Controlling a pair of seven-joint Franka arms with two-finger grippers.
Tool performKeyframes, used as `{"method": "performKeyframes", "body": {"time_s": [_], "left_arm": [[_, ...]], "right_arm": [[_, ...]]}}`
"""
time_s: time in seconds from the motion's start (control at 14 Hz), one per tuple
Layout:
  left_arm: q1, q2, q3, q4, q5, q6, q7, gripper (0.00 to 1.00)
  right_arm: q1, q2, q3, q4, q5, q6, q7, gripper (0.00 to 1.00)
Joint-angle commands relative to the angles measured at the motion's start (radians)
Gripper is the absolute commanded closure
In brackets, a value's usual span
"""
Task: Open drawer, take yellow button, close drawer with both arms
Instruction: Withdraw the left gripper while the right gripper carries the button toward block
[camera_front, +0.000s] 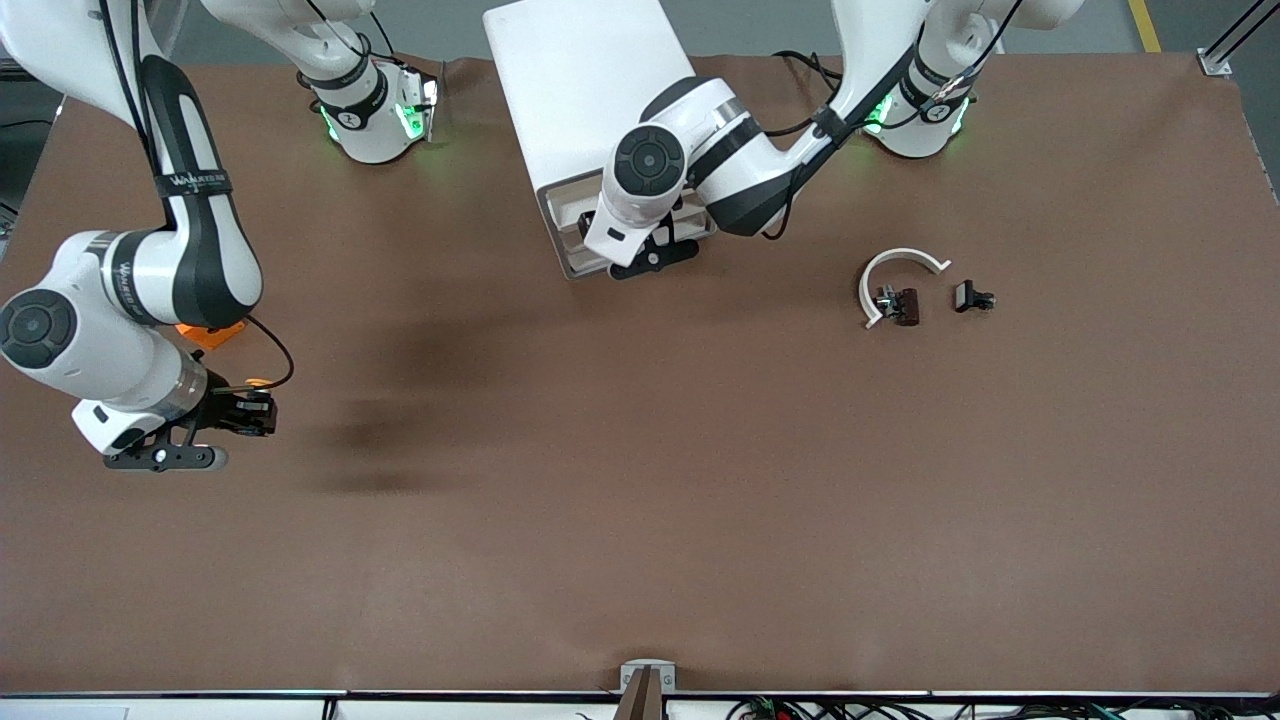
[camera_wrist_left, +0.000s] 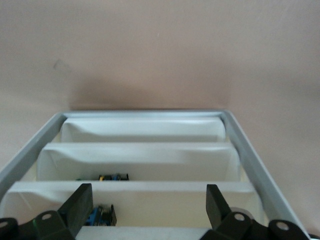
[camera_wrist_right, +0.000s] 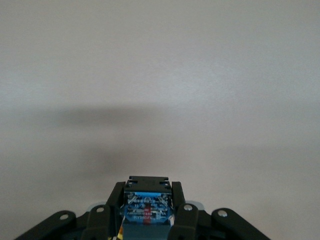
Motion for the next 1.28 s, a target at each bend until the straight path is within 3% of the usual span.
{"method": "performKeyframes", "body": {"time_s": [0.0,0.28,0.64,1.07,1.21], "left_arm": [[-0.007,-0.006,-0.03,-0.002,-0.022,-0.013,-0.054,0.0],[-0.007,0.006,-0.053,0.001,-0.022,-0.022,-0.099,0.0],[0.035,-0.009,-0.044,0.051,-0.006,-0.039,-0.206,0.0],[0.305,-0.03,-0.044,0.154,0.009,-0.081,-0.192,0.0],[0.39,-0.041,-0.044,0.174,0.081,-0.082,-0.175,0.0]], "right_arm": [[-0.049,-0.028,0.017,-0.102,-0.019,0.107,-0.008,1.0],[-0.105,-0.016,0.017,-0.128,-0.019,0.166,-0.017,1.0],[-0.145,0.039,0.019,-0.224,-0.018,0.38,-0.05,1.0],[-0.159,0.101,0.025,-0.194,-0.008,0.407,-0.085,1.0],[-0.158,0.128,0.026,-0.172,-0.008,0.42,-0.088,1.0]]}}
